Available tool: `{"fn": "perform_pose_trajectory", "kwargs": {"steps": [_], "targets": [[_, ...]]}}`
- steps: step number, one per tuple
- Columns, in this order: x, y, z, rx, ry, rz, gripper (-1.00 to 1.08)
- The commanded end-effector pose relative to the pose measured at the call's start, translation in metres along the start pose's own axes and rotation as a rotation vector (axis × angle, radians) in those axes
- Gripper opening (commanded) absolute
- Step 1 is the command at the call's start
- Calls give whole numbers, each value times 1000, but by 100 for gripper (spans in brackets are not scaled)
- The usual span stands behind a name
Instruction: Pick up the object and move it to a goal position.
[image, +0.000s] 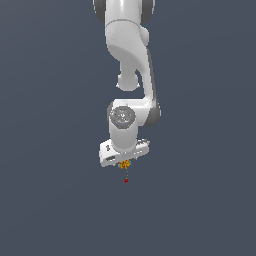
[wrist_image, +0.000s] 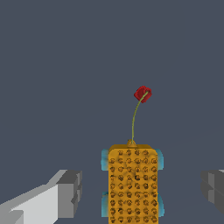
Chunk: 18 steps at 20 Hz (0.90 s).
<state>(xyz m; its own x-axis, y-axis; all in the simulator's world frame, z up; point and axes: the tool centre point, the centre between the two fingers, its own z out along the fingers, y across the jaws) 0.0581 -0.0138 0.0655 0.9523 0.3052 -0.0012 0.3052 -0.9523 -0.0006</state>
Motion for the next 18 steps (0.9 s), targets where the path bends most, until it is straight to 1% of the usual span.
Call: {"fn": "perform_pose_trajectory", "kwargs": {"steps": [1, 10, 16, 17, 18], "targets": [[0, 0, 3, 0, 0, 0, 100], [-1, 0, 43, 0, 1, -3, 100], [1, 0, 50, -1, 1, -4, 100], [1, 0, 50, -1, 1, -4, -100], [1, 0, 50, -1, 1, -4, -100]]}}
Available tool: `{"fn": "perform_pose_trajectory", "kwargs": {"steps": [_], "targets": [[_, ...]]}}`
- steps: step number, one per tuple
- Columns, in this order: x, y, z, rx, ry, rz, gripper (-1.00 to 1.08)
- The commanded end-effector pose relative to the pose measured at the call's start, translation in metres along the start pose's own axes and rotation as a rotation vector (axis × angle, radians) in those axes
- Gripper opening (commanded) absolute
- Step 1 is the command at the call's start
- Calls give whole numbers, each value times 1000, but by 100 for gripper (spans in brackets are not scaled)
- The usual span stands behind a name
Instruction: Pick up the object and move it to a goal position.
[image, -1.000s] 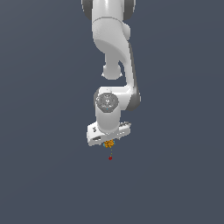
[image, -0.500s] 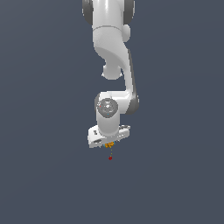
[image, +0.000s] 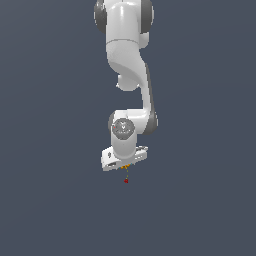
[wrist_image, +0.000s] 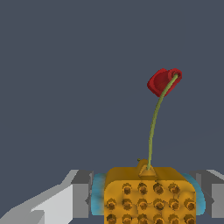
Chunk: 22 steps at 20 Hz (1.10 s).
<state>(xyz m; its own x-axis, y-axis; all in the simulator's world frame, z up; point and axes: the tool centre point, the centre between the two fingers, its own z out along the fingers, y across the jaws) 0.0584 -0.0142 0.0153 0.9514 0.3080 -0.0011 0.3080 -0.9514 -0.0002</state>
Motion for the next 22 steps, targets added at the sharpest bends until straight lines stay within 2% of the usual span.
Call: {"fn": "perform_pose_trajectory", "kwargs": {"steps": [1, 13, 22], "targets": [[1, 0, 0, 0, 1, -1, -100], [-2, 2, -2, 0, 1, 0, -100], [-30, 21, -22, 0, 1, 0, -100]]}}
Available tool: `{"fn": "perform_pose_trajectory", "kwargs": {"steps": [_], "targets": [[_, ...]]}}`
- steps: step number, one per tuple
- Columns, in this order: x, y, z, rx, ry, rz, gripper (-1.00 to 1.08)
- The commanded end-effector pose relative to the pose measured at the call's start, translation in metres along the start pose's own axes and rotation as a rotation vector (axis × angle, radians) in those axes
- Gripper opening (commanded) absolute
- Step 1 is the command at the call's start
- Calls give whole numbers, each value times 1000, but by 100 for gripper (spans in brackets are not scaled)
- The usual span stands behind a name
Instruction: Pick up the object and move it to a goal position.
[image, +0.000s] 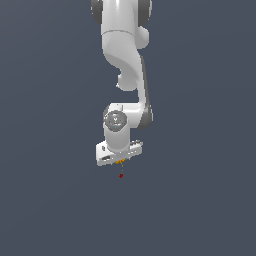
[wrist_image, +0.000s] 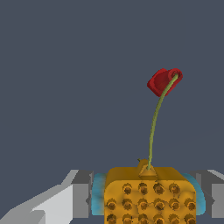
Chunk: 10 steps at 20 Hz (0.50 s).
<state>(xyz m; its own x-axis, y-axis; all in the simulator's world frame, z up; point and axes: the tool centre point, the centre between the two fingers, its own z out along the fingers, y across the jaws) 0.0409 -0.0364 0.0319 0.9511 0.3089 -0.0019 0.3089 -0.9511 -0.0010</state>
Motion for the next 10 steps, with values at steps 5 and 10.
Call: {"fn": "perform_pose_trajectory", "kwargs": {"steps": [5, 10], "targets": [[-38, 27, -29, -1, 1, 1, -100], [-74, 54, -56, -1, 1, 1, -100]]}}
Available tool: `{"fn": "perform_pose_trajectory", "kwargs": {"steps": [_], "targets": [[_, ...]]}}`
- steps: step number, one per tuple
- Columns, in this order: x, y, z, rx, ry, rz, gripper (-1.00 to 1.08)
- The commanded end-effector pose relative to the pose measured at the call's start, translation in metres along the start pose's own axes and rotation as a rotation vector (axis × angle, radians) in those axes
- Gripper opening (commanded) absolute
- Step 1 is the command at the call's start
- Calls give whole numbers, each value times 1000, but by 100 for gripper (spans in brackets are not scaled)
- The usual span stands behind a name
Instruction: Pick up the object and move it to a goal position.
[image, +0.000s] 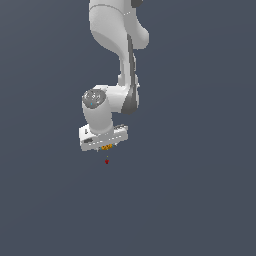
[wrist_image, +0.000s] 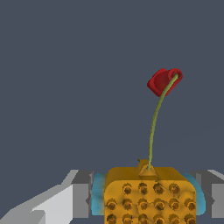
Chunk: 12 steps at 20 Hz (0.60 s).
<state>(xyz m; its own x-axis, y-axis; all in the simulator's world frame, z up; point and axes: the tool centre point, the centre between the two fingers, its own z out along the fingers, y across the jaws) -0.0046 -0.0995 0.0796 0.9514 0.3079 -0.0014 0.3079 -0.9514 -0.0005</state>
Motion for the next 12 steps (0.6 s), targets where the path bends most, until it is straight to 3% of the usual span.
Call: {"fn": "perform_pose_trajectory", "kwargs": {"steps": [1, 12], "targets": [[-17, 13, -14, 0, 1, 0, -100], [-65, 50, -52, 0, 2, 0, -100]]}}
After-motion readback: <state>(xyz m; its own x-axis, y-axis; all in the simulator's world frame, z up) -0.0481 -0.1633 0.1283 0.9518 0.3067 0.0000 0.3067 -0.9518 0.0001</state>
